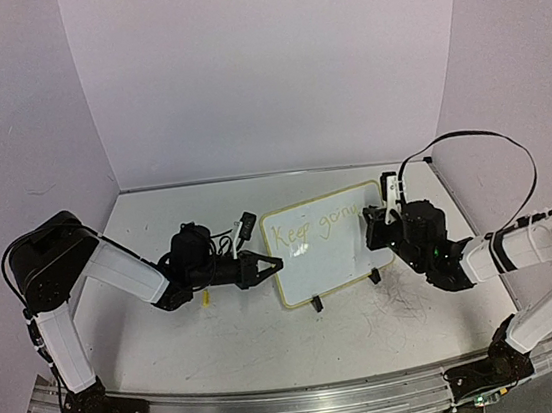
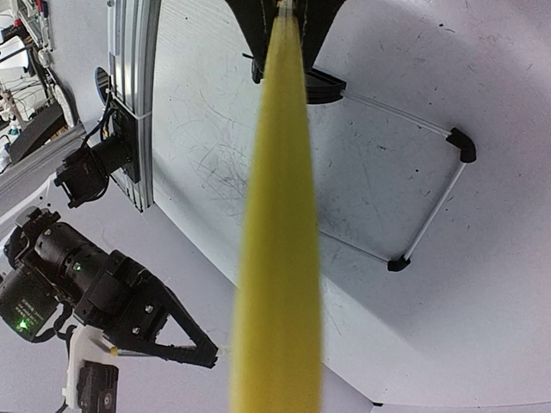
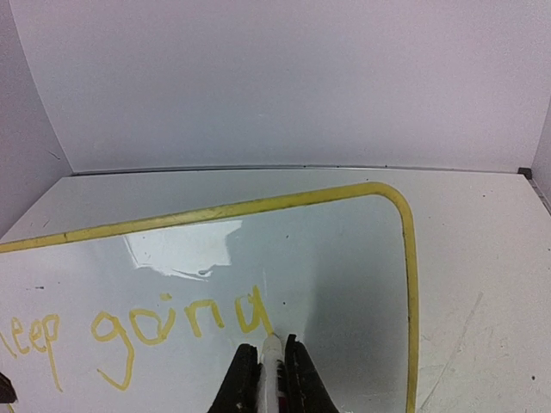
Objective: Write a sentence on the whiteboard
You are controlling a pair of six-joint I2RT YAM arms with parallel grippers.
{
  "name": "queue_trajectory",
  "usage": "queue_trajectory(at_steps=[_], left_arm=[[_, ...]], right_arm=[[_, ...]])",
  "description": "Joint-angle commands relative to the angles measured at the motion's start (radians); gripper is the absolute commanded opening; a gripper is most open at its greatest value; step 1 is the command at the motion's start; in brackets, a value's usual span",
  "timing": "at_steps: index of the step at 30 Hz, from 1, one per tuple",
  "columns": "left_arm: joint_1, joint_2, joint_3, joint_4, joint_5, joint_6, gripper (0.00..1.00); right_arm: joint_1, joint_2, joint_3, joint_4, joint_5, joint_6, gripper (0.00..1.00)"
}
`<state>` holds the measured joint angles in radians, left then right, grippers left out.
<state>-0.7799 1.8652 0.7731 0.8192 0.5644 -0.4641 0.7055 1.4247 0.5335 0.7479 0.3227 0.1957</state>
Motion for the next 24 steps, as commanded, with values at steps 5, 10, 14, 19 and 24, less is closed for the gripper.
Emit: queue_trajectory(at_steps=[5, 10, 14, 19, 24], left_arm=[[0.002, -0.044, -0.003, -0.032, -0.016, 0.018, 0.00], [0.002, -0.045, -0.002, -0.032, -0.017, 0.019, 0.00], [0.003, -0.045, -0.002, -0.032, -0.018, 0.018, 0.00], [0.003, -0.043, -0.004, -0.033, -0.021, 0.017, 0.00], [0.002, -0.040, -0.006, -0.032, -0.032, 0.015, 0.00]], right_arm=[[0.019, 0.006, -0.036, -0.029, -0.009, 0.047, 0.00], [0.035, 0.014, -0.030, -0.028, -0.011, 0.053, 0.00], [0.054, 0.024, -0.014, -0.024, -0.015, 0.054, 0.00], [0.059, -0.002, 0.041, -0.021, -0.024, 0.032, 0.00], [0.057, -0.224, -0.011, -0.102, 0.036, 0.025, 0.00]])
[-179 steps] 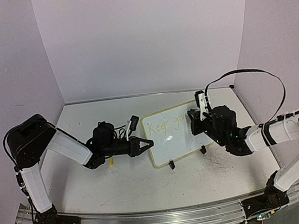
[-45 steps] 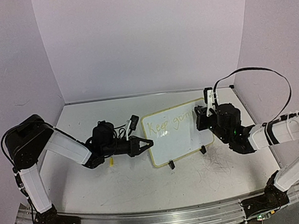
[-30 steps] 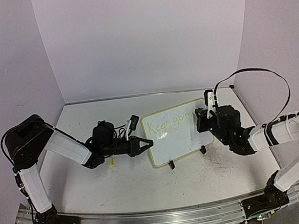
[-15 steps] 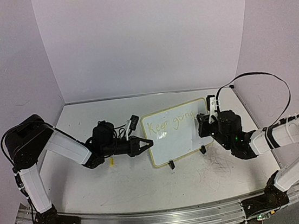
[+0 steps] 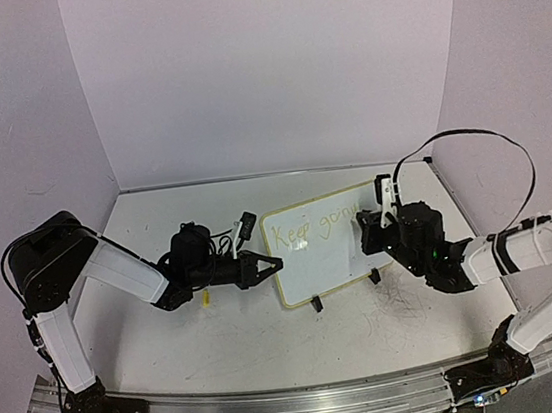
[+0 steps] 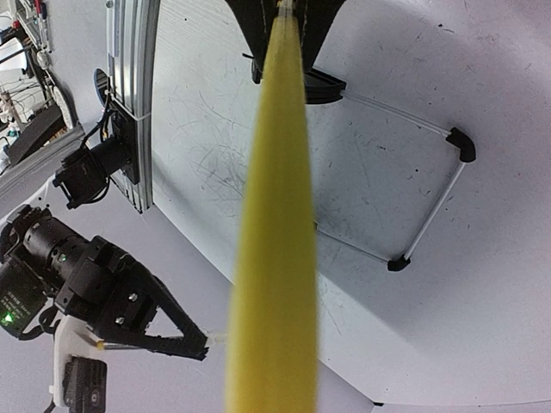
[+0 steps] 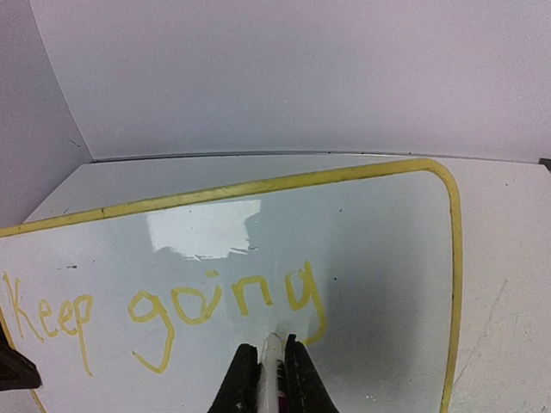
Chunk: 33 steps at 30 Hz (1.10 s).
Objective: Write a sentence on the whiteboard
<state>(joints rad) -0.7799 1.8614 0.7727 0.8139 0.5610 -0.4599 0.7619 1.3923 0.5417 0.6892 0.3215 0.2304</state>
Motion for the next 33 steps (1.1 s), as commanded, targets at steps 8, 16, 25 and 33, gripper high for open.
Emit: queue_trajectory(at_steps=[8, 16, 25, 33], left_arm=[[0.003, -0.017, 0.009, -0.029, -0.032, 0.014, 0.00], [0.002, -0.023, 0.013, -0.030, -0.048, 0.001, 0.00], [-0.007, -0.027, 0.002, -0.031, -0.080, -0.011, 0.00], [-0.010, -0.019, 0.009, -0.031, -0.079, -0.032, 0.00]], right_arm=[[0.002, -0.309, -0.148, -0.071, -0.219, -0.098, 0.00], [0.073, -0.171, -0.061, -0.043, -0.299, -0.154, 0.00], [0.167, -0.091, -0.049, -0.011, -0.250, -0.163, 0.00], [0.183, -0.052, -0.019, -0.015, -0.252, -0.161, 0.00]])
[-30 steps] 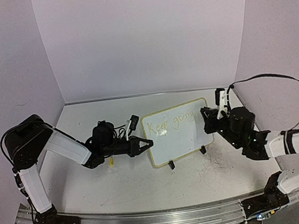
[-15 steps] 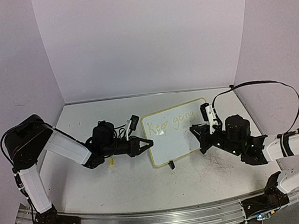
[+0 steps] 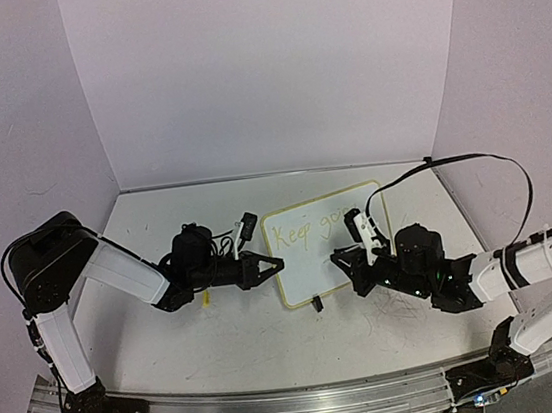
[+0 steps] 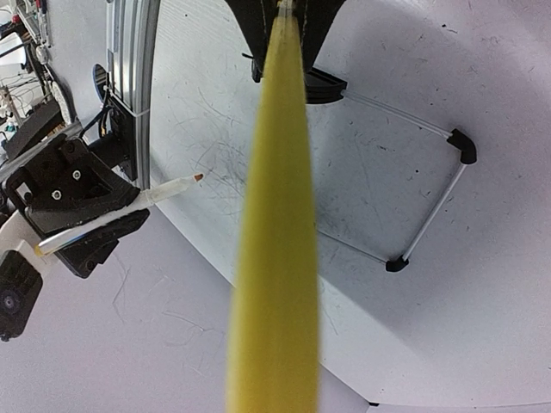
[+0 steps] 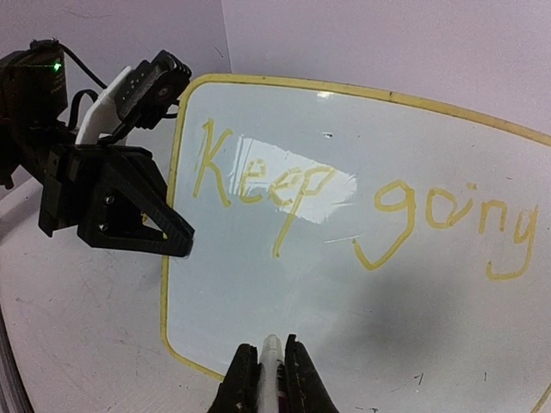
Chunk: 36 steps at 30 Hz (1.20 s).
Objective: Write a sentence on the whiteboard
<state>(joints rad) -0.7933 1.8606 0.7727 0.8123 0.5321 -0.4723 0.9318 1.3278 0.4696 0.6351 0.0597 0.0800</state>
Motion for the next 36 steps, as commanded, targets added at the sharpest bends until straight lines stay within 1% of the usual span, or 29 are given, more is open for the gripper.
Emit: queue_trajectory(at_steps=[1, 13, 16, 18, 24, 29, 34, 36], left_arm=[[0.003, -0.015, 0.011, -0.029, -0.049, -0.024, 0.00], [0.003, -0.013, 0.007, -0.029, -0.066, -0.046, 0.00], [0.002, -0.017, 0.007, -0.029, -0.069, -0.045, 0.00], [0.003, -0.018, 0.008, -0.029, -0.069, -0.044, 0.00], [0.003, -0.026, 0.005, -0.029, -0.069, -0.039, 0.00], [0.003, -0.030, 0.001, -0.031, -0.069, -0.035, 0.00], [0.003, -0.042, -0.004, -0.032, -0.069, -0.029, 0.00], [0.003, -0.044, -0.004, -0.035, -0.072, -0.024, 0.00]], right_arm=[[0.017, 0.017, 0.059, 0.036, 0.012, -0.013, 0.00], [0.031, 0.063, 0.155, 0.014, 0.032, -0.047, 0.00], [0.031, 0.070, 0.174, 0.012, 0.076, -0.043, 0.00], [0.030, 0.062, 0.178, 0.012, 0.134, -0.038, 0.00], [0.029, 0.011, 0.177, 0.028, 0.241, -0.032, 0.00], [0.021, 0.012, 0.201, 0.029, 0.217, -0.044, 0.00], [0.027, 0.018, 0.174, 0.030, 0.134, -0.070, 0.00], [0.045, 0.038, 0.161, 0.028, 0.123, -0.111, 0.00]])
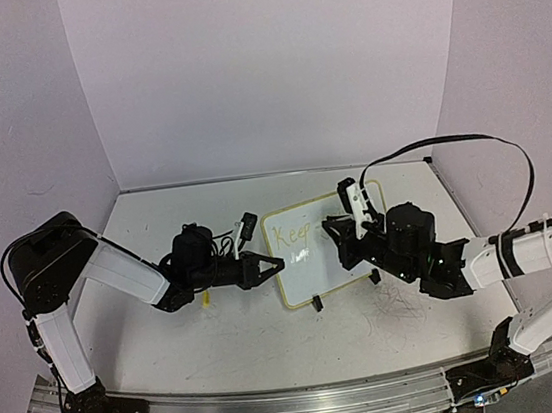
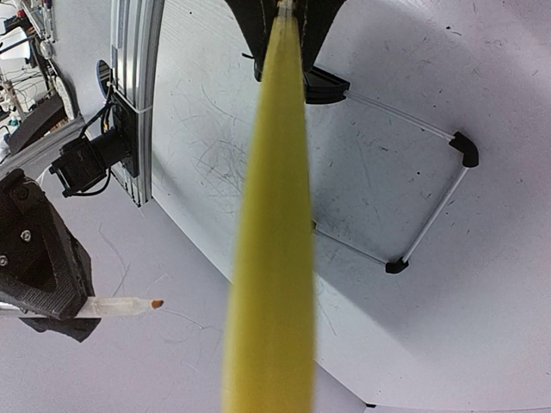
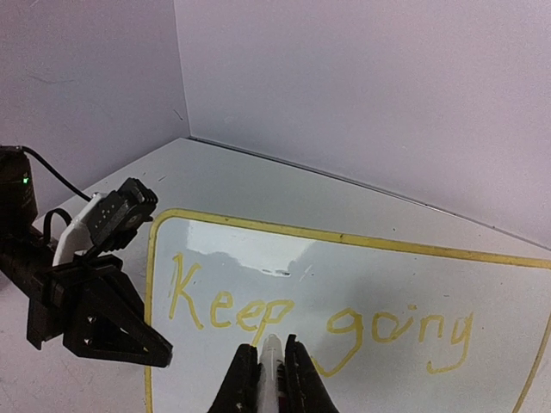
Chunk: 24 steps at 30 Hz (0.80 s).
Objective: Write a sentence on the whiteboard
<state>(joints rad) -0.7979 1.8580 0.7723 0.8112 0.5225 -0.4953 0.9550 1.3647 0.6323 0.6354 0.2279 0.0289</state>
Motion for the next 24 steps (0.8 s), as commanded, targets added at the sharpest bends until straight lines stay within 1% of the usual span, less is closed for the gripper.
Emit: queue_trajectory(at_steps=[1, 9, 14, 18, 24], left_arm=[[0.008, -0.042, -0.003, -0.034, -0.064, 0.000, 0.00], [0.008, -0.033, 0.002, -0.040, -0.063, 0.005, 0.00], [0.008, -0.033, 0.003, -0.039, -0.064, 0.008, 0.00], [0.006, -0.031, 0.003, -0.040, -0.064, 0.012, 0.00], [0.005, -0.030, 0.000, -0.041, -0.063, 0.018, 0.00]], right_arm=[[0.033, 0.011, -0.005, 0.029, -0.054, -0.062, 0.00], [0.080, 0.086, -0.010, 0.058, -0.094, -0.044, 0.00], [0.099, 0.199, 0.042, 0.034, -0.063, -0.043, 0.00], [0.105, 0.201, 0.042, 0.077, -0.059, -0.037, 0.00], [0.142, 0.238, 0.058, 0.079, -0.024, -0.050, 0.00]])
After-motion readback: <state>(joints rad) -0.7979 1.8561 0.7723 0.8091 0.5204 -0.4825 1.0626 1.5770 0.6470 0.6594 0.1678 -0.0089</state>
